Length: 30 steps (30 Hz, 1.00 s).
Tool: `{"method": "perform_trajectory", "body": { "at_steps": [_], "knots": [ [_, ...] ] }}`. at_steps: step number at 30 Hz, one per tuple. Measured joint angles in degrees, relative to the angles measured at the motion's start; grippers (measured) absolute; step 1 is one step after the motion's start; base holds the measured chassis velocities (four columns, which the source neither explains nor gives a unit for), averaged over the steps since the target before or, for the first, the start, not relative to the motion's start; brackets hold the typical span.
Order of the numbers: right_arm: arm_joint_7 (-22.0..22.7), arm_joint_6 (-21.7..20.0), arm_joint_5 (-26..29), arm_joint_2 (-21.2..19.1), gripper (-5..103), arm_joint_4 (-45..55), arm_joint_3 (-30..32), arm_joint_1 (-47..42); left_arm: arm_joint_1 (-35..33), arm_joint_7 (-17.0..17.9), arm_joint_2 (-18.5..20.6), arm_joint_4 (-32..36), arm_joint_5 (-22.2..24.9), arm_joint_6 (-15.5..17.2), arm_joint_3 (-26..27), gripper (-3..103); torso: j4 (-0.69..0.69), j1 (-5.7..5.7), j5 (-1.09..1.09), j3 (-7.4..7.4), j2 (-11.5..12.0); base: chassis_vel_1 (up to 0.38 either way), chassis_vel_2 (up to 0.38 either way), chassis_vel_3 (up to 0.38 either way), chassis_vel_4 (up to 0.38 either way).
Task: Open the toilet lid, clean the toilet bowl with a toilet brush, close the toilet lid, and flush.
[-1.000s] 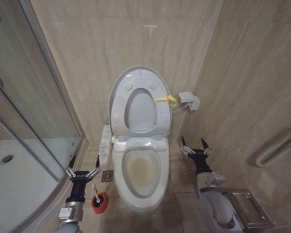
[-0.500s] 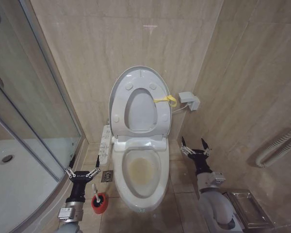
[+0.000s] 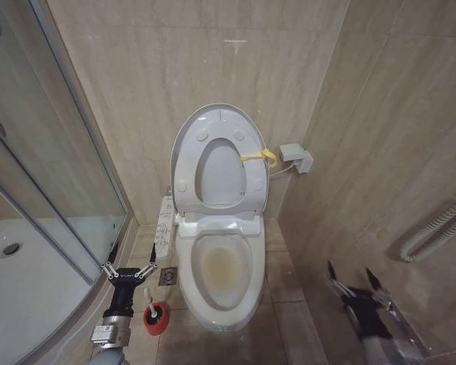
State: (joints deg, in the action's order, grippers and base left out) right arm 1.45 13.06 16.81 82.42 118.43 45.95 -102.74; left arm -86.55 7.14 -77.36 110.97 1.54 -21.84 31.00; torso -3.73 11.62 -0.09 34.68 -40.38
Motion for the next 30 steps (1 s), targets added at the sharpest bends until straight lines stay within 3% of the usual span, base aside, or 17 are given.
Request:
{"method": "perform_trajectory", "body": {
  "at_steps": [3, 4, 7, 12, 30],
  "knots": [
    [-1.6, 1.3, -0.1, 0.2, 100, -1.1, -2.9, 0.8, 0.0, 0.0, 0.0, 0.0, 0.0, 0.0, 0.0, 100, 0.02, 0.0, 0.15, 0.0, 0.0, 0.0, 0.0, 0.0, 0.0],
    [-2.1, 1.7, -0.3, 0.5, 100, -2.1, -4.9, 3.6, 0.0, 0.0, 0.0, 0.0, 0.0, 0.0, 0.0, 100, 0.09, 0.0, 0.09, 0.0, 0.0, 0.0, 0.0, 0.0, 0.0],
    [-2.2, 1.7, -0.6, 1.0, 100, -3.6, -7.0, 7.0, 0.0, 0.0, 0.0, 0.0, 0.0, 0.0, 0.0, 100, 0.11, 0.01, 0.1, 0.01, 0.0, 0.0, 0.0, 0.0, 0.0],
    [-2.2, 1.7, -1.0, 1.0, 100, -6.2, -9.9, 11.6, 0.0, 0.0, 0.0, 0.0, 0.0, 0.0, 0.0, 100, 0.05, 0.01, 0.09, 0.01, 0.0, 0.0, 0.0, 0.0, 0.0],
    [-3.7, 2.5, 1.3, -1.4, 100, -12.6, -10.9, 22.1, 0.0, 0.0, 0.0, 0.0, 0.0, 0.0, 0.0, 100, 0.05, 0.01, 0.09, 0.01, 0.0, 0.0, 0.0, 0.0, 0.0]
  ]
}}
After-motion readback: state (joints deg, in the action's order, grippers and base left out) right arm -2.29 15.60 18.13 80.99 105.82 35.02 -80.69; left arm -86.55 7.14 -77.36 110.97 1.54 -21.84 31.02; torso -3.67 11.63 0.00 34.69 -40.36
